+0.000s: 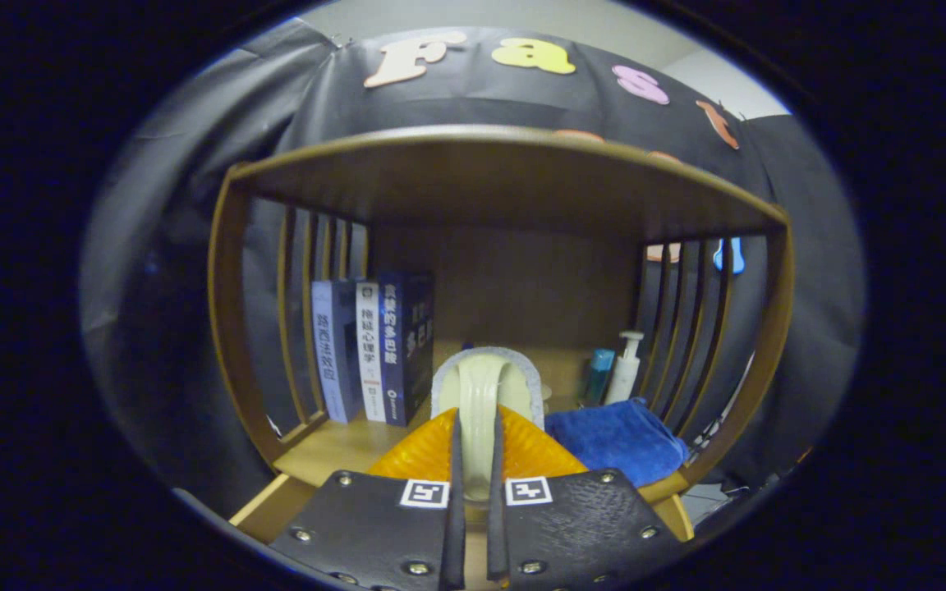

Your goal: Pull open the drawer, take out the items inside it, and place them on the countertop above the cabinet.

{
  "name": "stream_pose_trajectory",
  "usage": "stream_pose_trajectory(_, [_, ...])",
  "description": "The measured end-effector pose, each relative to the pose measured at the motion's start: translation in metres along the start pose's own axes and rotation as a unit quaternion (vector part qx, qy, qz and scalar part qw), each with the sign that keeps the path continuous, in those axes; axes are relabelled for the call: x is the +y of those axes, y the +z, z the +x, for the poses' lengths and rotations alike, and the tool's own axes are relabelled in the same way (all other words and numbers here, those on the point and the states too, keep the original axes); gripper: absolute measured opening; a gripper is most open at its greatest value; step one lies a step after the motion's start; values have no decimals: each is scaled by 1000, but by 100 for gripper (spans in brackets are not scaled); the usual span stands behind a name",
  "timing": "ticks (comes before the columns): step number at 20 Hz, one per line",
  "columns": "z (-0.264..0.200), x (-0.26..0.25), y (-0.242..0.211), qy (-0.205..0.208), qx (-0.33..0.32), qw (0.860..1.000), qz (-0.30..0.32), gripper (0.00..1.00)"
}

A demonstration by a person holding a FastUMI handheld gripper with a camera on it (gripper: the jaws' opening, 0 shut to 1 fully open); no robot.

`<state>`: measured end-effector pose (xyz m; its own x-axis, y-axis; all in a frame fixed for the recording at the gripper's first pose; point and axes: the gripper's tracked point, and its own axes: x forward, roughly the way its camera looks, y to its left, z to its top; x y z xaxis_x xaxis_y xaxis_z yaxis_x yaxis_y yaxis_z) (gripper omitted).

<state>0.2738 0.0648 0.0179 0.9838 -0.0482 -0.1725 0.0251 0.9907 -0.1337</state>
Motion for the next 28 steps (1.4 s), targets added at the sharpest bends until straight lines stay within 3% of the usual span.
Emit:
stream_pose_trajectory(6, [52,-3,-83,-9,97,994,48,11])
stream_pose_trajectory(12, [106,-9,-89,-3,38,998,42,13])
stream_pose_trajectory(19, [136,-12,-83,-32,-34,999,4,13])
stream_pose_trajectory(25, [144,-16,-78,-52,-40,998,14,13])
stream_pose_trajectory(28, [140,-29,-76,-92,-33,995,19,18])
